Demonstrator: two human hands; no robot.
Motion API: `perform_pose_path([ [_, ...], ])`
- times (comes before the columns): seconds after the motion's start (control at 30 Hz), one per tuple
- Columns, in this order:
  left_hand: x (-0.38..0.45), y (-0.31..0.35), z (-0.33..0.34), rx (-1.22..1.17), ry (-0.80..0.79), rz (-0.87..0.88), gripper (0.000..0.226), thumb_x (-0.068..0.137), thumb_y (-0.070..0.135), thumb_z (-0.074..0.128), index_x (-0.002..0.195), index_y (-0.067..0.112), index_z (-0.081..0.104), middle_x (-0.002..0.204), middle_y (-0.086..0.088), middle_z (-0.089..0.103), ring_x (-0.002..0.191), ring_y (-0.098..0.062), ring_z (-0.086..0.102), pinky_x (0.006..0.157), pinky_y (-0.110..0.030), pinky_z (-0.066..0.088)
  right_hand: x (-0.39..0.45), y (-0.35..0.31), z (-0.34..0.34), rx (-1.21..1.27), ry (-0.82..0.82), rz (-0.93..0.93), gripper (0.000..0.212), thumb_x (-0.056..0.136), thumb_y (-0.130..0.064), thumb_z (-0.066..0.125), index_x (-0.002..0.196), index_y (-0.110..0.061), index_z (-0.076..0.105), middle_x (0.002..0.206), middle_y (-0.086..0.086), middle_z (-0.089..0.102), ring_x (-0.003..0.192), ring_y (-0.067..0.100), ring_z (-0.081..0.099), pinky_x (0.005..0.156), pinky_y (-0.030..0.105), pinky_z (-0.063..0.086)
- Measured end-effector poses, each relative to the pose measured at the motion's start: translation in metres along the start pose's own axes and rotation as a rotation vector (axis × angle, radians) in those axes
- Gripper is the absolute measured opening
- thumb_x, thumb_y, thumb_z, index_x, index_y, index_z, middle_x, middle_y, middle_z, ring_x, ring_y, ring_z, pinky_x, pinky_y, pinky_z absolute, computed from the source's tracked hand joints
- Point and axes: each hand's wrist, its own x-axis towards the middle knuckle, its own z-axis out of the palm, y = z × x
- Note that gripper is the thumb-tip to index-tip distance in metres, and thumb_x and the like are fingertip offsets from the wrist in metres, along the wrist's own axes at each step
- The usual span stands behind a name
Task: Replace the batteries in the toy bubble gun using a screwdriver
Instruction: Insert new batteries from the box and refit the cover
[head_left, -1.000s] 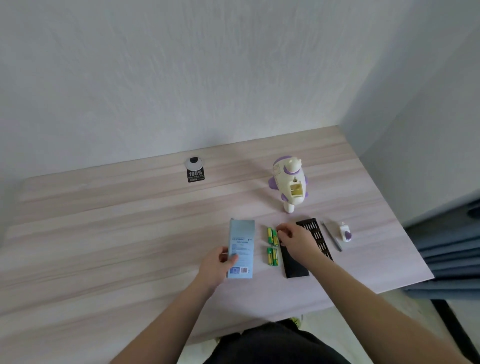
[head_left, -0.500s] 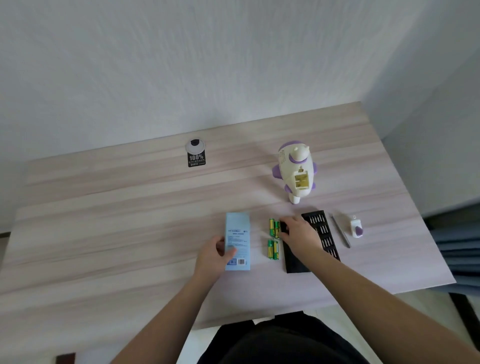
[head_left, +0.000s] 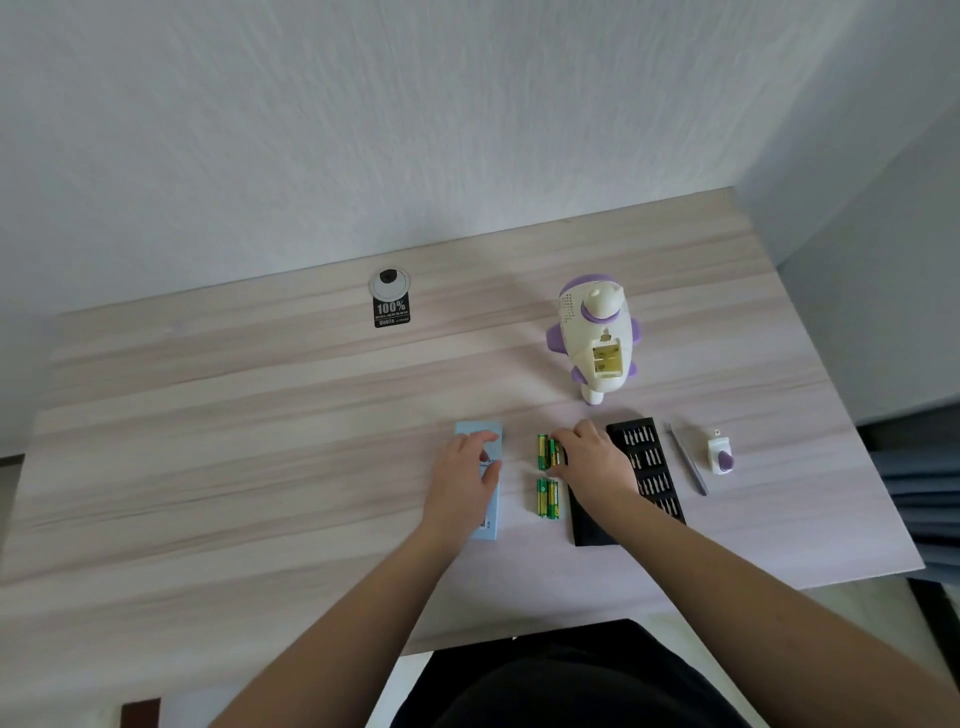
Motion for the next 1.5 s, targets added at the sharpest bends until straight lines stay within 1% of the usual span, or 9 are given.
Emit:
perform_pose_path([
  [0.23, 0.027, 0.029, 0.026, 0.091, -0.11, 0.024, 0.034, 0.096, 0.017, 0.052, 0.13, 0.01, 0.055, 0.118, -0.009, 0.056, 0.11, -0.025, 0.052, 0.093, -0.037, 0.043, 0.005, 0.0, 0.002, -0.038, 0.036, -0.035, 0.049, 0.085, -0.043, 0.065, 0.124, -0.018, 0.05, 0.12, 0.005, 0.048, 0.115, 0.023, 0.045, 0.085, 0.032, 0.049],
  [0.47, 0.043, 0.045, 0.042, 0.173, -0.072, -0.128, 0.02, 0.098, 0.023, 0.05, 0.1, 0.007, 0.063, 0.103, -0.009, 0.061, 0.092, -0.026, 0.058, 0.076, -0.036, 0.043, 0.001, 0.003, 0.009, 0.036, 0.2, -0.091, 0.037, 0.085, -0.033, 0.067, 0.116, -0.017, 0.055, 0.106, 0.004, 0.061, 0.101, 0.025, 0.055, 0.074, 0.032, 0.041],
  [0.63, 0.05, 0.051, 0.047, 0.187, -0.101, -0.197, 0.018, 0.094, 0.029, 0.057, 0.094, 0.011, 0.06, 0.095, -0.008, 0.062, 0.084, -0.023, 0.058, 0.072, -0.034, 0.044, -0.004, 0.009, 0.005, 0.227, 0.283, -0.023, 0.025, 0.088, -0.031, 0.065, 0.107, -0.018, 0.055, 0.092, 0.001, 0.067, 0.085, 0.023, 0.06, 0.068, 0.033, 0.047],
  [0.77, 0.05, 0.055, 0.051, 0.319, -0.127, -0.163, 0.023, 0.094, 0.033, 0.057, 0.1, 0.011, 0.06, 0.097, -0.006, 0.061, 0.087, -0.023, 0.06, 0.074, -0.033, 0.046, -0.016, 0.021, -0.008, 0.514, 0.283, 0.088, 0.039, 0.086, -0.027, 0.068, 0.12, -0.023, 0.05, 0.098, -0.007, 0.065, 0.084, 0.012, 0.06, 0.072, 0.032, 0.052],
  [1.0, 0.042, 0.067, 0.054, 0.486, -0.114, -0.149, 0.027, 0.098, 0.033, 0.048, 0.107, 0.01, 0.058, 0.106, -0.01, 0.059, 0.096, -0.024, 0.059, 0.074, -0.034, 0.048, -0.04, 0.044, -0.038, 0.859, 0.251, 0.124, 0.03, 0.081, -0.029, 0.075, 0.108, -0.026, 0.061, 0.09, -0.011, 0.066, 0.076, 0.001, 0.058, 0.058, 0.006, 0.043],
  [1.1, 0.037, 0.073, 0.05, 0.426, -0.09, -0.167, 0.022, 0.1, 0.03, 0.045, 0.106, 0.012, 0.055, 0.104, -0.007, 0.059, 0.09, -0.022, 0.058, 0.07, -0.033, 0.046, -0.05, 0.054, -0.047, 0.922, 0.286, 0.132, 0.026, 0.082, -0.029, 0.075, 0.103, -0.032, 0.061, 0.087, -0.015, 0.067, 0.08, -0.003, 0.062, 0.062, 0.005, 0.045],
  [1.2, 0.028, 0.08, 0.041, 0.309, -0.016, -0.14, 0.019, 0.101, 0.032, 0.044, 0.105, 0.016, 0.053, 0.098, -0.002, 0.059, 0.079, -0.017, 0.057, 0.07, -0.033, 0.05, -0.055, 0.064, -0.052, 0.965, 0.312, 0.138, 0.024, 0.081, -0.031, 0.074, 0.099, -0.039, 0.062, 0.088, -0.016, 0.071, 0.085, 0.0, 0.066, 0.074, 0.023, 0.055],
  [1.27, 0.021, 0.088, 0.033, 0.205, 0.032, -0.106, 0.018, 0.101, 0.033, 0.045, 0.109, 0.019, 0.052, 0.095, 0.001, 0.06, 0.077, -0.015, 0.055, 0.07, -0.03, 0.047, -0.057, 0.068, -0.057, 0.985, 0.302, 0.115, 0.024, 0.082, -0.03, 0.074, 0.102, -0.039, 0.064, 0.09, -0.015, 0.072, 0.087, 0.001, 0.067, 0.078, 0.027, 0.057],
  [1.5, -0.006, 0.124, 0.012, -0.108, 0.193, 0.137, 0.02, 0.096, 0.028, 0.055, 0.114, 0.019, 0.057, 0.098, 0.011, 0.066, 0.091, -0.006, 0.062, 0.08, -0.022, 0.049, -0.069, 0.068, -0.088, 0.972, 0.315, -0.03, 0.022, 0.083, -0.021, 0.073, 0.101, -0.032, 0.065, 0.089, -0.018, 0.071, 0.082, -0.009, 0.065, 0.064, 0.004, 0.046],
])
